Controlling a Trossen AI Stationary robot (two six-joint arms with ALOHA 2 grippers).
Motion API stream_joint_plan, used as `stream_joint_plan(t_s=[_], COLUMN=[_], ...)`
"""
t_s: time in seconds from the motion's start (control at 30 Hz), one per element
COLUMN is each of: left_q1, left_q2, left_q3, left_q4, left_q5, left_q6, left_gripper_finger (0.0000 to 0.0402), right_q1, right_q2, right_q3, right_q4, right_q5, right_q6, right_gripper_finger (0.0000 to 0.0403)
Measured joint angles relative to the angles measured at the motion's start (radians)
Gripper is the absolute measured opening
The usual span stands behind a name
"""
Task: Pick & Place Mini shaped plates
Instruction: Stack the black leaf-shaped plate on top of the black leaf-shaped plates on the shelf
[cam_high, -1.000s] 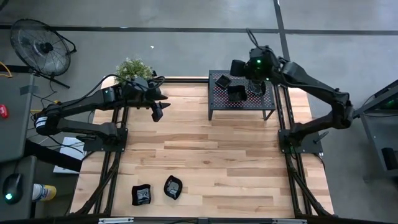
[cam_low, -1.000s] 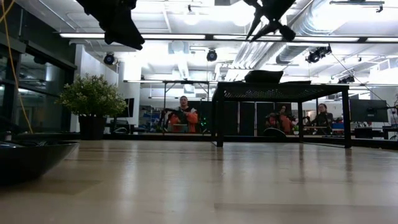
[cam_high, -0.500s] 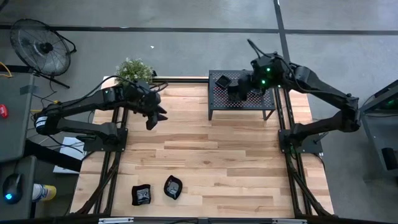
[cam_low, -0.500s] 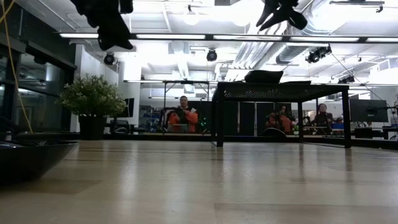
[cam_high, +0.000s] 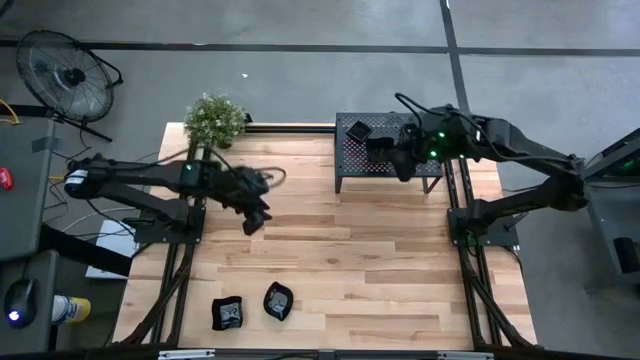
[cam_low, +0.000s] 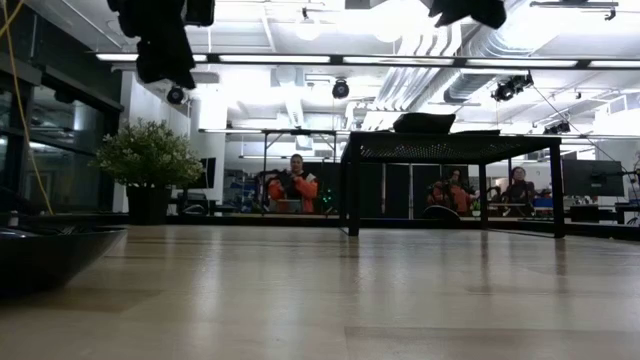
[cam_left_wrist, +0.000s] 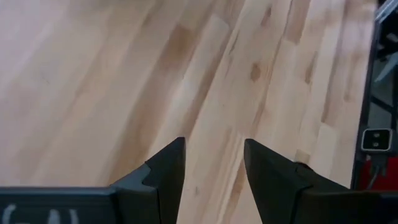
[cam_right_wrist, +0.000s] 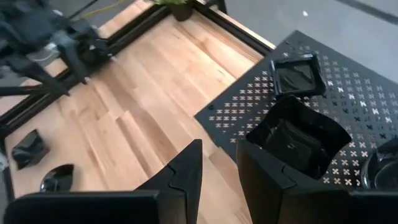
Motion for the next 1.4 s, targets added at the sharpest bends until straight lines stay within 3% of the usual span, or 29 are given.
stream_joint_plan(t_s=[0.5, 0.67, 0.93, 1.13, 1.4], left_q1=[-0.270, -0.319, -0.372, -0.386, -0.435], left_q2=[0.221, 0.292, 0.409, 0.480, 0.547], left_q3=[0.000, 0.000, 0.000, 0.001, 0.000], left_q4=[0.005, 0.012, 0.111, 0.204, 0.201], left_q5=[-0.064, -0.030, 0.098, 0.131, 0.180], left_q6=[-0.409, -0.591, -0.816, -0.885, -0.928], left_gripper_finger=[0.0162, 0.0162, 0.0162, 0.0162, 0.0162], right_q1=[0.286, 0.353, 0.406, 0.415, 0.415], right_q2=[-0.126, -0.121, -0.121, -0.121, -0.121], right_q3=[0.000, 0.000, 0.000, 0.000, 0.000], right_q4=[-0.014, -0.022, -0.026, -0.026, -0.025], right_q5=[0.171, 0.215, 0.263, 0.275, 0.271], right_q6=[-0.008, -0.007, -0.008, -0.014, -0.014], right_gripper_finger=[0.0094, 0.0094, 0.0094, 0.0094, 0.0094])
